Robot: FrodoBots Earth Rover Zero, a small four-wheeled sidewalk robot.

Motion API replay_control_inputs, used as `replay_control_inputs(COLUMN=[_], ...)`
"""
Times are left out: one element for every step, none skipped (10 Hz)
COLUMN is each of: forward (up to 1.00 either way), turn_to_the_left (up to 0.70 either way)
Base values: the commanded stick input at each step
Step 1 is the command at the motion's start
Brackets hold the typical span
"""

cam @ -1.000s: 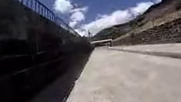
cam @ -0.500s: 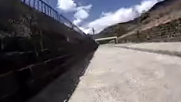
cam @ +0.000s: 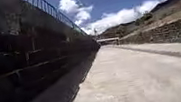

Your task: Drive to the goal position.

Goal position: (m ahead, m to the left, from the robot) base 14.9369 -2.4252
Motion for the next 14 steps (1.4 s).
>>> replay_control_inputs(forward=[1.0, 1.0, 1.0, 1.0, 1.0, 1.0, 1.0, 1.0, 1.0, 1.0, 1.0, 1.0, 1.0, 1.0], turn_to_the_left=[-0.01, -0.01, -0.4, -0.32, -0.24, -0.16, -0.08, -0.01, -0.01, -0.01, -0.01, -0.01, -0.01, -0.01])
